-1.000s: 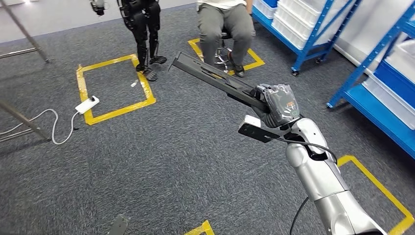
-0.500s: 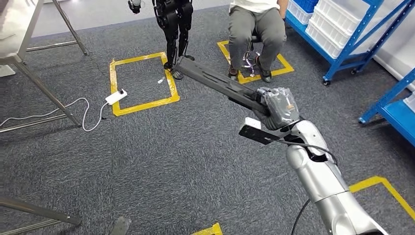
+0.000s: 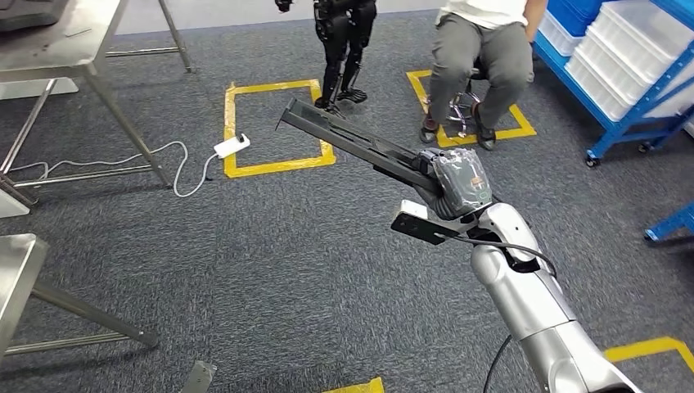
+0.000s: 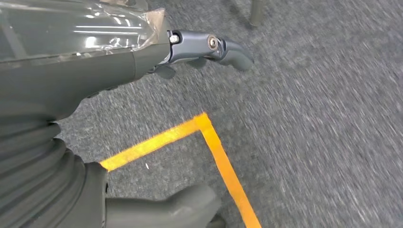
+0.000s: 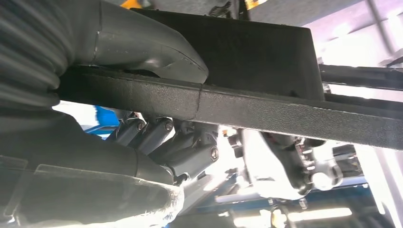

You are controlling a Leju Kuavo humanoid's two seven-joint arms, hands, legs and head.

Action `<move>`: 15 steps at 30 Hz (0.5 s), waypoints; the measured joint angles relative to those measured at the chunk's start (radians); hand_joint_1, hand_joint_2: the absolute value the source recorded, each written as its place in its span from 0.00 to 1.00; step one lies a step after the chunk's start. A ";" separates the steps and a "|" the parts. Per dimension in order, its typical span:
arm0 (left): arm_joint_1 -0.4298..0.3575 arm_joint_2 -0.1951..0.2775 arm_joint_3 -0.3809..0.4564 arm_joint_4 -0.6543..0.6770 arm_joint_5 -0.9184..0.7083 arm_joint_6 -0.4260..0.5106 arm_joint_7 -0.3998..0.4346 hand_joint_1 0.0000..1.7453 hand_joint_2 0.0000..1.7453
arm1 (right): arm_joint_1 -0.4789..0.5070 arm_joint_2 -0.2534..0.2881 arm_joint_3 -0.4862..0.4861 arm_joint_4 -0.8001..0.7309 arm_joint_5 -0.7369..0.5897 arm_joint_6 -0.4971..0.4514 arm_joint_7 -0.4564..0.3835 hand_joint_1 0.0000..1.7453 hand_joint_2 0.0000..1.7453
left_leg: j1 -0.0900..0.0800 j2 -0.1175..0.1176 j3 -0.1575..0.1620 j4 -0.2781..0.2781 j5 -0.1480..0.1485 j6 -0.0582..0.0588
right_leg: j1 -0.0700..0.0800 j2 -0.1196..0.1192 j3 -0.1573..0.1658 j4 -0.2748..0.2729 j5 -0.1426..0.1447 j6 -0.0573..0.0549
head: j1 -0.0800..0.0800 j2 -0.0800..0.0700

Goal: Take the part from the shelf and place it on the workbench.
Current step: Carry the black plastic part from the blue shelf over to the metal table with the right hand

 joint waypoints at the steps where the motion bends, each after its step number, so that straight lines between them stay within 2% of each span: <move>1: -0.001 0.001 0.000 0.000 0.000 0.000 0.000 0.00 1.00 | 0.001 -0.002 0.000 0.000 0.001 0.000 0.001 0.98 1.00 | 0.001 -0.009 0.000 -0.002 0.001 0.006 | -0.005 0.024 -0.029 0.059 -0.026 -0.002 | 0.001 0.000; 3: -0.003 0.002 0.001 0.000 0.000 0.000 0.001 0.00 1.00 | 0.007 -0.004 0.002 0.000 0.003 0.000 0.003 0.98 1.00 | 0.000 -0.031 0.000 -0.002 0.002 0.011 | -0.007 0.052 -0.096 0.195 -0.075 -0.003 | 0.001 0.000; 4: -0.002 0.002 0.001 0.000 -0.001 -0.002 0.003 0.00 1.00 | 0.010 -0.005 0.002 0.001 0.004 0.000 0.004 0.98 1.00 | 0.000 -0.043 -0.001 -0.001 0.002 0.012 | -0.007 0.056 -0.117 0.233 -0.083 0.001 | 0.001 0.000; 5: -0.002 0.002 0.001 0.000 -0.001 -0.003 0.006 0.00 1.00 | 0.013 -0.005 0.003 0.001 0.006 0.000 0.005 0.98 1.00 | -0.001 -0.055 0.000 -0.001 0.002 0.011 | -0.007 0.059 -0.119 0.232 -0.076 0.007 | 0.001 0.000; 6: -0.001 0.002 0.001 0.000 -0.002 -0.007 0.011 0.00 1.00 | 0.014 -0.005 0.004 0.001 0.007 0.000 0.006 0.98 1.00 | 0.000 -0.067 0.000 -0.001 0.002 0.011 | -0.008 0.061 -0.099 0.187 -0.052 0.014 | 0.001 0.000; 7: -0.002 0.002 0.001 0.000 -0.002 -0.014 0.024 0.00 1.00 | 0.013 -0.005 0.006 0.001 0.007 0.000 0.006 0.98 1.00 | 0.000 -0.078 0.000 -0.001 0.003 0.009 | -0.011 0.070 -0.065 0.114 -0.021 0.022 | 0.001 0.000; 8: -0.002 0.003 0.001 0.000 -0.002 -0.023 0.043 0.00 1.00 | 0.011 -0.004 0.007 0.001 0.007 0.001 0.006 0.98 1.00 | -0.001 -0.089 0.000 0.000 0.004 0.006 | -0.013 0.082 -0.031 0.044 0.007 0.025 | 0.001 0.000; 9: -0.002 0.003 0.002 0.000 -0.002 -0.034 0.068 0.00 1.00 | 0.008 -0.003 0.009 0.001 0.007 0.003 0.006 0.98 1.00 | -0.002 -0.098 -0.002 0.001 0.005 0.002 | -0.014 0.092 -0.005 -0.011 0.028 0.024 | 0.001 0.000; 10: -0.002 0.003 0.004 0.000 -0.001 -0.048 0.098 0.00 1.00 | 0.005 -0.001 0.010 0.001 0.008 0.005 0.006 0.98 1.00 | -0.003 -0.105 -0.004 0.001 0.008 -0.003 | -0.013 0.098 0.008 -0.039 0.039 0.019 | 0.000 0.000; 11: -0.001 0.004 0.006 0.001 -0.001 -0.064 0.135 0.00 1.00 | 0.003 0.002 0.012 0.001 0.008 0.008 0.006 0.98 1.00 | -0.003 -0.111 -0.007 0.000 0.010 -0.009 | -0.009 0.097 0.009 -0.043 0.041 0.011 | 0.000 0.000; 13: 0.005 0.006 0.010 0.004 -0.003 -0.091 0.205 0.00 1.00 | -0.005 0.011 0.015 0.001 0.010 0.012 0.006 0.98 1.00 | -0.001 -0.116 -0.013 -0.001 0.013 -0.020 | -0.010 0.082 0.010 -0.046 0.048 -0.003 | -0.001 0.000; 15: 0.010 0.009 0.010 0.006 -0.008 -0.105 0.243 0.00 1.00 | -0.013 0.021 0.017 0.001 0.010 0.016 0.006 0.98 1.00 | -0.002 -0.079 -0.033 0.040 -0.016 -0.027 | -0.014 0.067 0.013 -0.053 0.054 -0.024 | -0.005 0.000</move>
